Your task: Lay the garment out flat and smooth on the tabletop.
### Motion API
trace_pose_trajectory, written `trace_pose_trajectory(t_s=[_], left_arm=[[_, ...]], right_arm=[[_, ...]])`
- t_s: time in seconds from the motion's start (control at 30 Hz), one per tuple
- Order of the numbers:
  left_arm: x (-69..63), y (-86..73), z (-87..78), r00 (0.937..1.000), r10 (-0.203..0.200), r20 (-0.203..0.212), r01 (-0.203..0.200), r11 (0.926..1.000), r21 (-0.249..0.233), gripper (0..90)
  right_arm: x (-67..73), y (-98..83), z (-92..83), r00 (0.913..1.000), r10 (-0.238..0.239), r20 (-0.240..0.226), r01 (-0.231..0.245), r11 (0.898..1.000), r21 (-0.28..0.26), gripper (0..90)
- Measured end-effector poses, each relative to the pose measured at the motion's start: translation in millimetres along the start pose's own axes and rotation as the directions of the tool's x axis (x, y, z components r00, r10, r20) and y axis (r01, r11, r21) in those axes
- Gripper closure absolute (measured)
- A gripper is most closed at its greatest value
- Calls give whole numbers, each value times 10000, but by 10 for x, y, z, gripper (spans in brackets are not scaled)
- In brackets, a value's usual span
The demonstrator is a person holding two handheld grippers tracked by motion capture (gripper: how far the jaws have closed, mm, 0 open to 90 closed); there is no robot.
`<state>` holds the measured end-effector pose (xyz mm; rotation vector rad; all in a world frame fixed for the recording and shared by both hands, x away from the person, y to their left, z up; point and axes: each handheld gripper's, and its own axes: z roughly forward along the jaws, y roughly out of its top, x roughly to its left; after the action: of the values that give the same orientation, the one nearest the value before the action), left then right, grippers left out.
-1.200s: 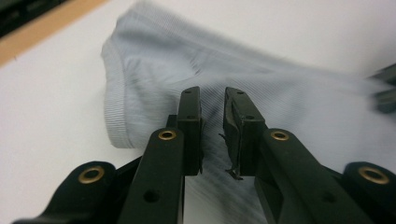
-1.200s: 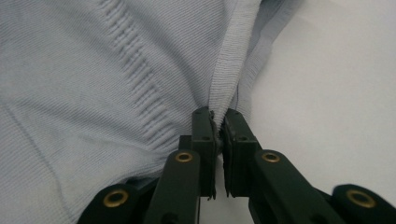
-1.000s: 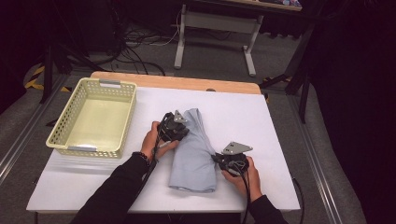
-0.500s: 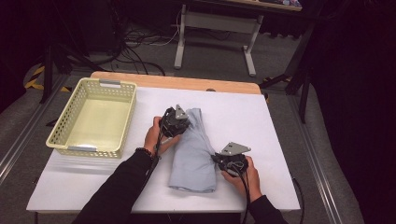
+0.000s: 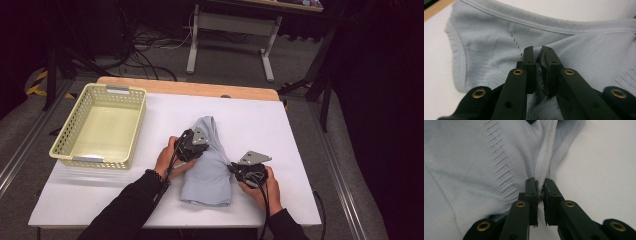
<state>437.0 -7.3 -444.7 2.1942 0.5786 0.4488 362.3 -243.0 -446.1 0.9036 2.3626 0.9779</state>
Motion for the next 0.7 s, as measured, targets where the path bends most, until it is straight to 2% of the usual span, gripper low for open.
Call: trace_pose_trajectory(t_s=[0.07, 0.13, 0.2, 0.27, 0.3, 0.37, 0.4, 0.47, 0.53, 0.57, 0.63, 0.7], left_arm=[[-5, 30, -89, 9996, -170, 222, 176, 9994, -303, 808], [-46, 82, -243, 9996, 289, 69, -284, 9979, -577, 804], [-84, 100, -359, 9991, 407, 149, -397, 9971, -654, 806], [-150, 79, -450, 9979, 634, 139, -623, 9956, -700, 805], [-184, 62, -480, 9972, 739, 148, -727, 9949, -706, 806], [-293, -1, -555, 9948, 1010, 115, -1000, 9929, -646, 808], [-344, -31, -595, 9936, 1115, 189, -1100, 9917, -670, 814], [-425, -73, -682, 9904, 1318, 412, -1287, 9890, -723, 833], [-525, -133, -794, 9856, 1573, 624, -1532, 9860, -664, 856], [-565, -165, -827, 9833, 1673, 712, -1635, 9849, -567, 866], [-642, -242, -872, 9793, 1785, 954, -1750, 9836, -440, 875], [-701, -327, -880, 9773, 1657, 1317, -1621, 9861, -373, 875]], right_arm=[[-12, 0, -22, 10000, 49, 63, -48, 9999, -146, 801], [-44, 3, -60, 9996, 209, 178, -204, 9994, -296, 753], [-82, 5, -103, 9981, 513, 331, -494, 9973, -540, 649], [-112, 11, -140, 9932, 841, 807, -772, 9934, -846, 578], [-123, 20, -170, 9901, 923, 1053, -802, 9902, -1144, 618], [-108, 40, -218, 9911, 799, 1069, -609, 9835, -1703, 679], [-83, 55, -246, 9926, 587, 1059, -370, 9798, -1965, 761], [-37, 83, -270, 9969, 308, 725, -130, 9720, -2344, 846], [-8, 124, -258, 9997, 240, 58, -217, 9672, -2530, 897], [12, 146, -239, 9998, 191, -62, -201, 9657, -2590, 899], [64, 186, -177, 9996, 16, -269, -83, 9685, -2488, 899], [132, 219, -87, 9988, -163, -463, 55, 9743, -2253, 899]])
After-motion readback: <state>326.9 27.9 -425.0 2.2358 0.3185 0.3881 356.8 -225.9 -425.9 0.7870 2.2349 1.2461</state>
